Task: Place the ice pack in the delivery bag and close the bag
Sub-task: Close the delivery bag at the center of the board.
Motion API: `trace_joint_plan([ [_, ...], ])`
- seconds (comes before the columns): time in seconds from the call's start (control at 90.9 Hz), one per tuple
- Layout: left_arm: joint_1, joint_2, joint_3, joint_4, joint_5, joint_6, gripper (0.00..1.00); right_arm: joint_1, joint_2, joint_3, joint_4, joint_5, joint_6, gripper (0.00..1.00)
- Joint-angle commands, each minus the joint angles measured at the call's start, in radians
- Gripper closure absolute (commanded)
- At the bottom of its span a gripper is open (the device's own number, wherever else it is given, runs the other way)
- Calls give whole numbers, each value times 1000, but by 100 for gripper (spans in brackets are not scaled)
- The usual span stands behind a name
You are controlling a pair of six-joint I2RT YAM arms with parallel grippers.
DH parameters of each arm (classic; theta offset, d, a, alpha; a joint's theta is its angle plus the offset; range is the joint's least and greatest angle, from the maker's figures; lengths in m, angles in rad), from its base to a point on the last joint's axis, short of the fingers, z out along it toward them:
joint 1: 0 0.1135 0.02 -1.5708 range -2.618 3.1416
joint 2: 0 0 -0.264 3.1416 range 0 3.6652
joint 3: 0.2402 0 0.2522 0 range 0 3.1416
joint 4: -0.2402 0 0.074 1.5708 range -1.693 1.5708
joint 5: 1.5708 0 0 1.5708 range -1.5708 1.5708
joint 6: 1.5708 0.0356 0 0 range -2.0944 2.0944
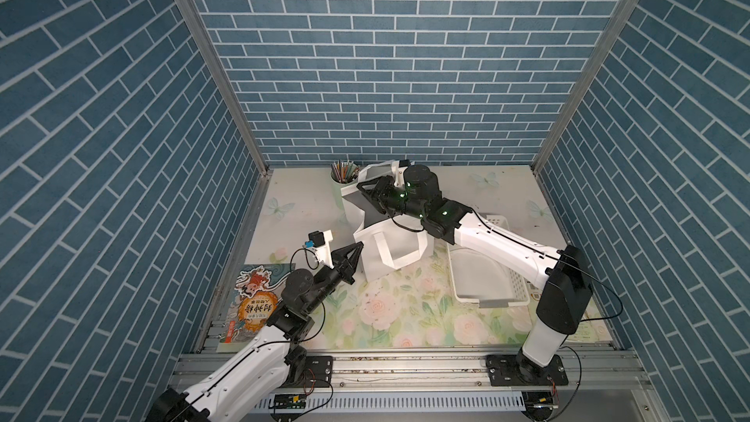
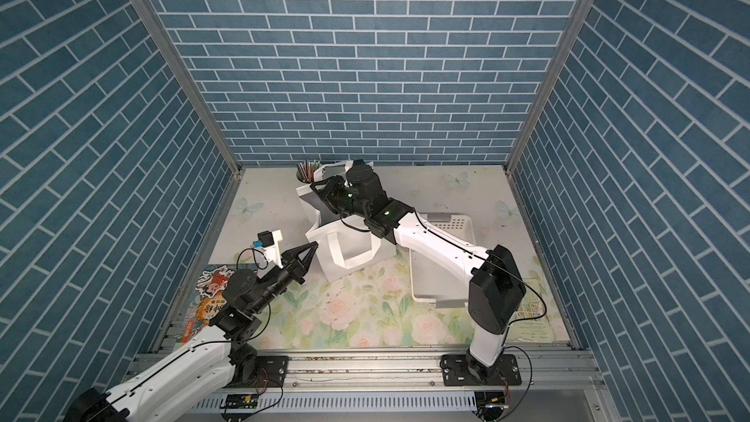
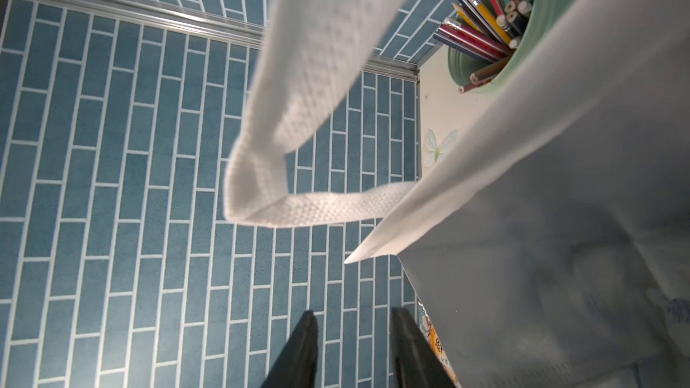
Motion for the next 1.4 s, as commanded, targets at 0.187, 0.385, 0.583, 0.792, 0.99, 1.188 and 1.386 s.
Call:
trace_joint_plan([
  [0.187,-34,-27,6,-6,-28,50,92,6,35,38,14,-17,109,49],
  [0.385,-51,-29,8,-12,-40,61,92,8,66,77,-30,-4,125,50],
  [0.583,-62,-40,7,-26,-56,74,92,6,70,68,-47,17,149,50],
  [0.792,-74,-55,9,-47,-70,87,93,-1,80,84,-64,28,158,50],
  [0.99,-75,-63,4,-47,-77,86,93,-6,101,95,-76,12,170,53],
  [1.188,-74,-63,5,-50,-87,86,93,-12,111,93,-67,10,172,63],
  [1.386,-75,-57,10,-50,-98,72,93,-12,107,78,-37,7,169,83],
])
